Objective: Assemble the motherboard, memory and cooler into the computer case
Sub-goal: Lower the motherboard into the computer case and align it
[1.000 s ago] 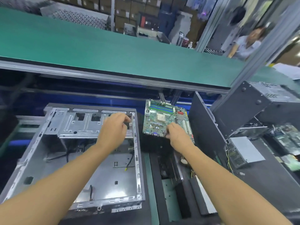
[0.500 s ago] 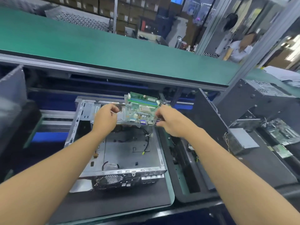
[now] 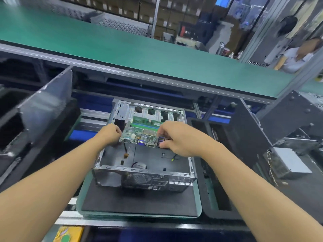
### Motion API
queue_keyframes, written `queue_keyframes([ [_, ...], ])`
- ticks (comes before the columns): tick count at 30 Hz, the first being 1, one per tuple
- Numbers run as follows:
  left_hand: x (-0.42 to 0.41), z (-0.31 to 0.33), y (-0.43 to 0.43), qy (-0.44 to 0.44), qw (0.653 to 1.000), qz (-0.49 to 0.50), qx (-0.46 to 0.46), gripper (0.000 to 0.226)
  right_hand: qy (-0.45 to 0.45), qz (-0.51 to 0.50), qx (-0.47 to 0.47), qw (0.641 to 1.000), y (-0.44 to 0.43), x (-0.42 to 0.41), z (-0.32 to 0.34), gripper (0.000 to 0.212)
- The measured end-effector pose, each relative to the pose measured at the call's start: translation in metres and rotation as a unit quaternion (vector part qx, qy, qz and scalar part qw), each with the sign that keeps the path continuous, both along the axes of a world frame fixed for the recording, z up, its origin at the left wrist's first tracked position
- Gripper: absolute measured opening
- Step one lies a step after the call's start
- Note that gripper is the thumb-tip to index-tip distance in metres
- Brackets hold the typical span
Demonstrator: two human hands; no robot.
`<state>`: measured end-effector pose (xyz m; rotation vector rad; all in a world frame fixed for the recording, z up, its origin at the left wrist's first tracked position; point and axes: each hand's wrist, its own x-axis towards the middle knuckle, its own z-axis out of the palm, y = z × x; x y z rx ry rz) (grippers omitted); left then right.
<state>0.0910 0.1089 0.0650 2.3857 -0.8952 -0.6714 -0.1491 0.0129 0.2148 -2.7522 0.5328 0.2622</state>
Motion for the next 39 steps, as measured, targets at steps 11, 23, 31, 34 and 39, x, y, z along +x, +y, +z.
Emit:
queue_keyframes([
  [11, -0.029, 0.002, 0.012, 0.092, 0.873, -0.366, 0.308, 0.044, -0.003, 0.009, 0.032, 0.999, -0.017, 0.022, -0.014, 0.035],
  [23, -0.047, -0.044, -0.018, 0.09, 0.886, -0.377, 0.253, 0.062, 0.045, -0.044, 0.077, 0.995, -0.046, 0.024, -0.068, 0.034],
  [31, -0.034, -0.041, -0.001, 0.144, 0.836, -0.457, 0.268, 0.04, 0.051, -0.043, 0.088, 0.994, -0.052, 0.039, -0.089, 0.033],
  [34, -0.035, -0.042, 0.001, 0.141, 0.839, -0.458, 0.257, 0.037, 0.064, -0.027, 0.076, 0.995, -0.049, 0.047, -0.1, 0.033],
  [39, -0.036, -0.045, -0.001, 0.081, 0.844, -0.442, 0.291, 0.035, 0.061, -0.011, 0.073, 0.995, -0.042, 0.054, -0.107, 0.034],
])
